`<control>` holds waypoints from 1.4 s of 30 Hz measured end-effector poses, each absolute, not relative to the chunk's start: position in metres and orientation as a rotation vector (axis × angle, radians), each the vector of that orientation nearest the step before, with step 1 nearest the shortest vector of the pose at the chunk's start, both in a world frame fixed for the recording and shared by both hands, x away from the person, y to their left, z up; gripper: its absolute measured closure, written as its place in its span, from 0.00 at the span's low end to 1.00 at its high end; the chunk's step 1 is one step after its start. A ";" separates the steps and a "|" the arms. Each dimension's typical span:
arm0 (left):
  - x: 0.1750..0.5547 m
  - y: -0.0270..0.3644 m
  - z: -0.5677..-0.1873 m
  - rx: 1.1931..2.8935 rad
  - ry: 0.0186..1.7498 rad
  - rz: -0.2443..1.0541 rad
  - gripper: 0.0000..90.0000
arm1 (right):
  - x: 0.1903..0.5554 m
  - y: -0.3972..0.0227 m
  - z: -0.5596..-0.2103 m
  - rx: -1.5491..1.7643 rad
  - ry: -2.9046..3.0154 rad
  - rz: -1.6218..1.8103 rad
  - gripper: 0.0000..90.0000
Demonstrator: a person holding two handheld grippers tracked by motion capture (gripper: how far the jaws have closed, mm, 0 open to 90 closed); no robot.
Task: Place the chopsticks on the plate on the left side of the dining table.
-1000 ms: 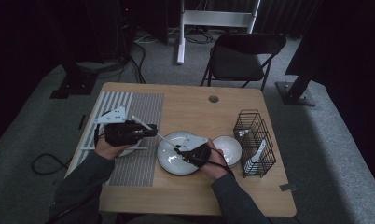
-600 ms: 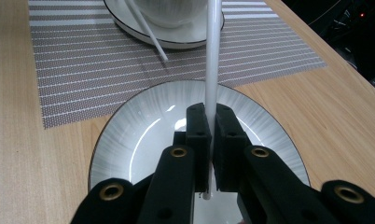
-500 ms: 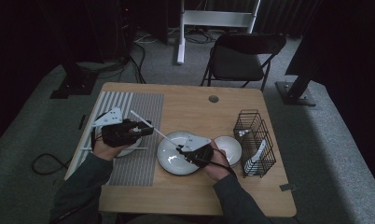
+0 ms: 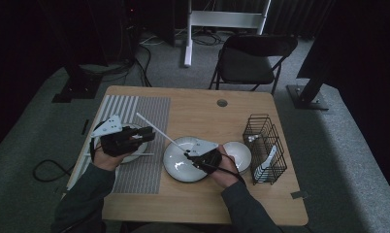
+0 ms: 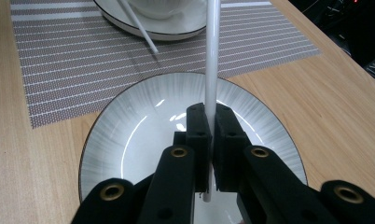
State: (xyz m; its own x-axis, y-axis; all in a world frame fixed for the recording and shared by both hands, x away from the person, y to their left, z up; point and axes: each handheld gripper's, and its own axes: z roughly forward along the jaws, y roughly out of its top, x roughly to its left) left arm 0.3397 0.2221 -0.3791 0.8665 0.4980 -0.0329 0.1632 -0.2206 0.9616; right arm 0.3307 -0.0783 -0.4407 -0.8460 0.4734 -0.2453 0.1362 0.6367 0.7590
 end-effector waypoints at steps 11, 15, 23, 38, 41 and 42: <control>0.340 0.209 -0.377 1.788 0.481 0.342 0.81 | 0.330 -0.071 -0.443 0.470 2.451 1.056 0.96; 0.343 0.207 -0.380 1.796 0.492 0.358 0.81 | 0.328 -0.069 -0.443 0.452 2.453 1.057 0.96; 0.347 0.211 -0.387 1.811 0.537 0.387 0.81 | 0.326 -0.069 -0.441 0.430 2.453 1.053 0.96; 0.352 0.220 -0.409 1.857 0.629 0.377 0.77 | 0.324 -0.062 -0.439 0.384 2.479 1.035 0.96; 0.348 0.220 -0.405 1.850 0.616 0.383 0.76 | 0.325 -0.056 -0.441 0.368 2.491 1.012 0.96; 0.348 0.220 -0.405 1.851 0.614 0.385 0.76 | 0.326 -0.053 -0.442 0.362 2.499 1.010 0.96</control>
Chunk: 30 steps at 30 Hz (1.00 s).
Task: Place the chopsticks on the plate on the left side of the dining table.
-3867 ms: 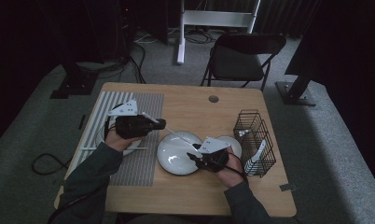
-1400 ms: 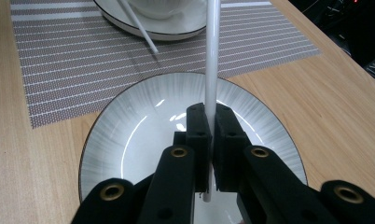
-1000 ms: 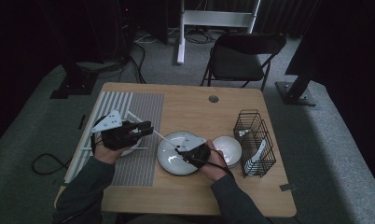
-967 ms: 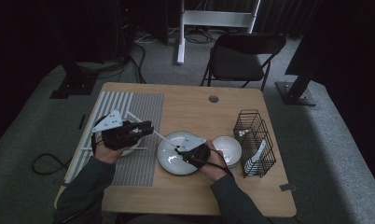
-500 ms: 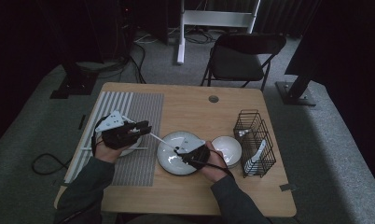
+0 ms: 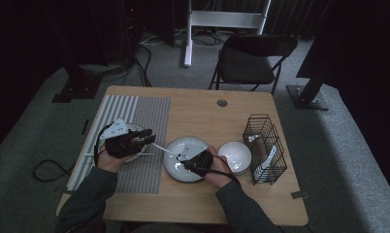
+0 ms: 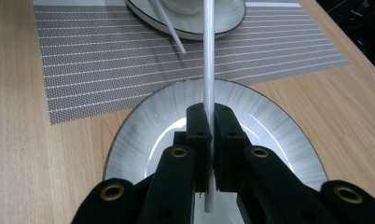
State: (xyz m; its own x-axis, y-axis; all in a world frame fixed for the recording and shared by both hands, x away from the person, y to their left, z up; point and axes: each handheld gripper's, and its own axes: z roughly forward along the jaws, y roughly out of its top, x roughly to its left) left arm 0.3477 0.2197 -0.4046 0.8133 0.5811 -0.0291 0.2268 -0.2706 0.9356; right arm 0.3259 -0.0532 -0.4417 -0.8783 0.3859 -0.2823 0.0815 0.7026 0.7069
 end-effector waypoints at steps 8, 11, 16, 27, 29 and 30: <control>0.344 0.223 -0.405 1.846 0.616 0.391 0.76 | 0.332 -0.039 -0.443 0.339 2.514 1.018 0.96; 0.340 0.226 -0.406 1.836 0.622 0.405 0.76 | 0.334 -0.034 -0.444 0.325 2.521 1.012 0.96; 0.334 0.233 -0.406 1.830 0.636 0.424 0.76 | 0.337 -0.025 -0.441 0.302 2.527 1.018 0.96; 0.326 0.251 -0.409 1.810 0.688 0.452 0.76 | 0.341 -0.012 -0.440 0.275 2.550 1.022 0.96; 0.324 0.254 -0.409 1.809 0.689 0.454 0.76 | 0.342 -0.010 -0.439 0.266 2.553 1.019 0.96; 0.323 0.255 -0.409 1.813 0.692 0.458 0.76 | 0.342 -0.009 -0.439 0.262 2.555 1.018 0.96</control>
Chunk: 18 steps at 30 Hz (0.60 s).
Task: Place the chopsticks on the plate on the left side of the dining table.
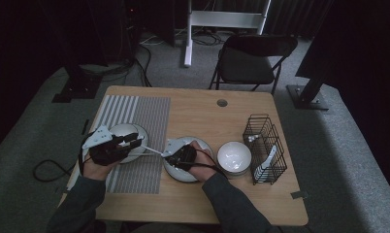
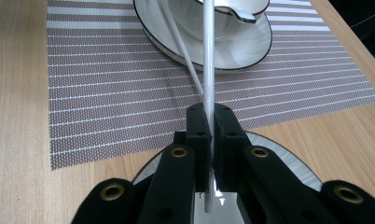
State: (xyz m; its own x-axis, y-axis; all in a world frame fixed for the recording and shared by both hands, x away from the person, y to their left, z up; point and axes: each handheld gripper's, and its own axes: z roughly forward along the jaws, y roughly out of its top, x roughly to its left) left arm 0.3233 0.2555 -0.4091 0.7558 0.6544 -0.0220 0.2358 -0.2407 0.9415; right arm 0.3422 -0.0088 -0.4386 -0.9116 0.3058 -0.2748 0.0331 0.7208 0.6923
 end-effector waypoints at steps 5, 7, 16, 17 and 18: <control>0.321 0.263 -0.409 1.810 0.711 0.470 0.75 | 0.345 -0.006 -0.436 0.259 2.553 1.025 0.96; 0.320 0.266 -0.410 1.803 0.720 0.472 0.75 | 0.346 -0.004 -0.436 0.258 2.555 1.027 0.96; 0.316 0.277 -0.411 1.788 0.748 0.483 0.74 | 0.350 0.009 -0.438 0.214 2.577 1.003 0.96; 0.315 0.278 -0.411 1.788 0.749 0.485 0.74 | 0.351 0.010 -0.437 0.212 2.579 1.001 0.96; 0.315 0.279 -0.411 1.787 0.750 0.486 0.74 | 0.351 0.011 -0.437 0.214 2.582 0.999 0.96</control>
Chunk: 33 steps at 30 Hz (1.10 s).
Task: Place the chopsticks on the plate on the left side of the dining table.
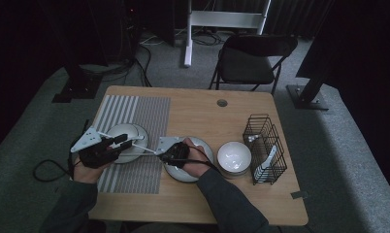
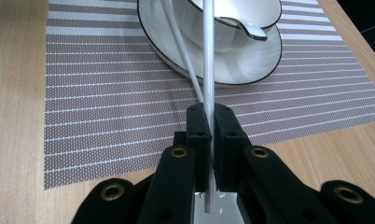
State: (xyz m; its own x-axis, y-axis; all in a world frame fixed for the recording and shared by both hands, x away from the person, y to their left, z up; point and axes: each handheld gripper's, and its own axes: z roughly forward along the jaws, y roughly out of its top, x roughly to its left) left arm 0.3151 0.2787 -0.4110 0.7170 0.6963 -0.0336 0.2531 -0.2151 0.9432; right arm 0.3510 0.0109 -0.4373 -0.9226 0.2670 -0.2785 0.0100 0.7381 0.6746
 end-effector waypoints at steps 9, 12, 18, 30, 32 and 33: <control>0.314 0.285 -0.413 1.778 0.769 0.485 0.74 | 0.353 0.019 -0.435 0.192 2.594 0.998 0.96; 0.314 0.286 -0.413 1.779 0.772 0.492 0.74 | 0.354 0.021 -0.435 0.180 2.599 0.990 0.96; 0.314 0.290 -0.414 1.768 0.790 0.493 0.74 | 0.357 0.028 -0.439 0.164 2.620 0.968 0.96; 0.310 0.304 -0.420 1.764 0.829 0.514 0.74 | 0.359 0.039 -0.445 0.126 2.653 0.953 0.96; 0.310 0.305 -0.422 1.760 0.837 0.510 0.74 | 0.360 0.041 -0.446 0.118 2.659 0.950 0.96; 0.310 0.305 -0.423 1.761 0.840 0.506 0.73 | 0.361 0.043 -0.446 0.110 2.660 0.949 0.96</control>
State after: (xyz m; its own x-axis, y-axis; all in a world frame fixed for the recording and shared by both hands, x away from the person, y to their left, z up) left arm 0.3099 0.3054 -0.4226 0.6613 0.7475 -0.0623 0.2938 -0.1817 0.9384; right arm 0.3610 0.0427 -0.4463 -0.9477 0.1754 -0.2667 -0.0331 0.7771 0.6286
